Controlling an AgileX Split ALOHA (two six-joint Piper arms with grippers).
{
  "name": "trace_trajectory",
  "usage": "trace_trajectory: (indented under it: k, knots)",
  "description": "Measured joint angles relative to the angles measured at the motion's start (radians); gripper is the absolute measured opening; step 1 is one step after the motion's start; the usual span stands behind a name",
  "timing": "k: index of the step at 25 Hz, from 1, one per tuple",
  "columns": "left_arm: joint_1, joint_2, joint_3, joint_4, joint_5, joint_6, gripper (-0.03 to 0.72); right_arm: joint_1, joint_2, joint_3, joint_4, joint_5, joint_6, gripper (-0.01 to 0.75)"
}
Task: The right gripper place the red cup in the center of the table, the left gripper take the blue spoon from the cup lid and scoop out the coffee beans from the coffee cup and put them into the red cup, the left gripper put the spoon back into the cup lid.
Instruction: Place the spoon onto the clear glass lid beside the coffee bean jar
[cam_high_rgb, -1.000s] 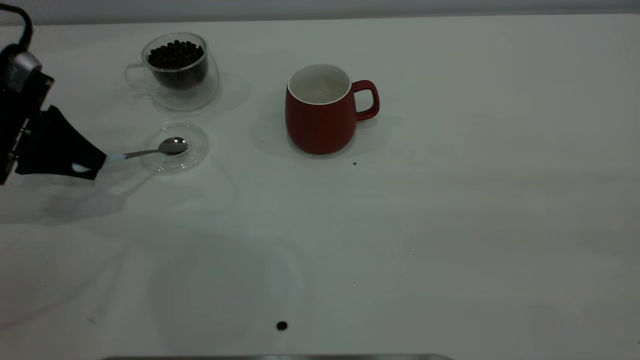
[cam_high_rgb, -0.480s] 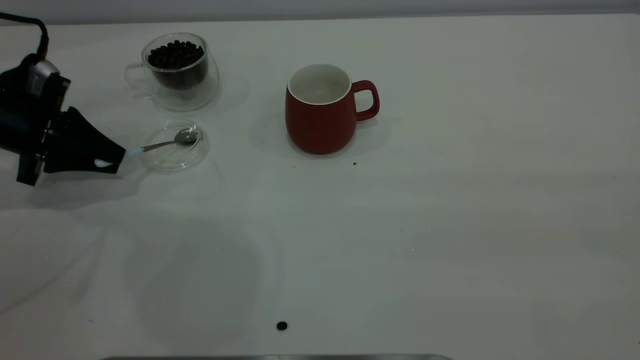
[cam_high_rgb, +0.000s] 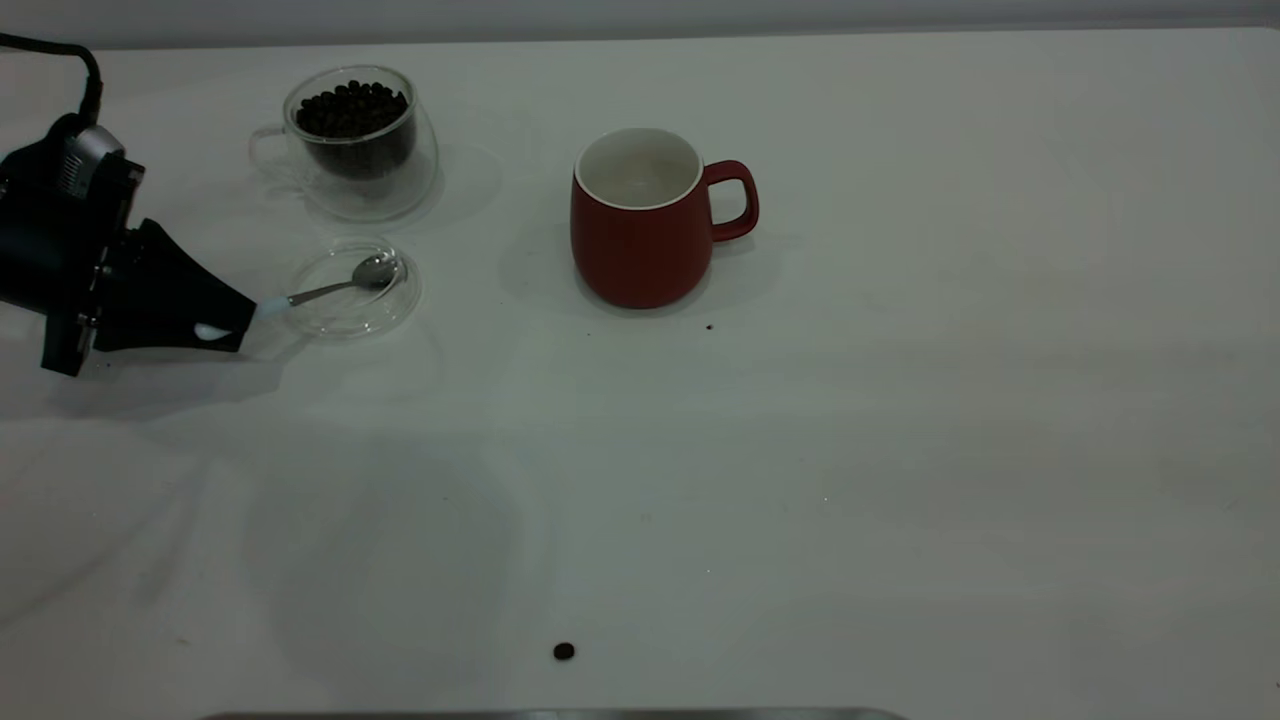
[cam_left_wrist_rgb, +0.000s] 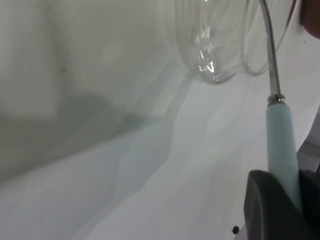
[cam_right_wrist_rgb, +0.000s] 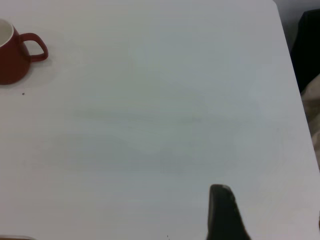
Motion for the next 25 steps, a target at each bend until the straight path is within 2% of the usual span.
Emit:
trace_trajectory:
  k: [4,7,12,16,25]
  knots:
    - [0.0,0.0,0.0,-0.001,-0.007,0.0,0.126,0.0,0.0,0.0,0.0,0.0,0.0,0.478]
    - [0.0,0.0,0.0,-0.001,-0.015,-0.019,0.163,0.0,0.0,0.0,0.0,0.0,0.0,0.478]
    - [0.0,0.002,0.0,0.001,-0.038,-0.03,0.336,0.0,0.0,0.0,0.0,0.0,0.0,0.478]
    - [0.0,0.002,0.0,0.001,-0.032,-0.033,0.432,0.0,0.0,0.0,0.0,0.0,0.0,0.478]
    - [0.013,-0.035,0.0,0.012,0.112,-0.038,0.46,0.0,0.0,0.0,0.0,0.0,0.0,0.478]
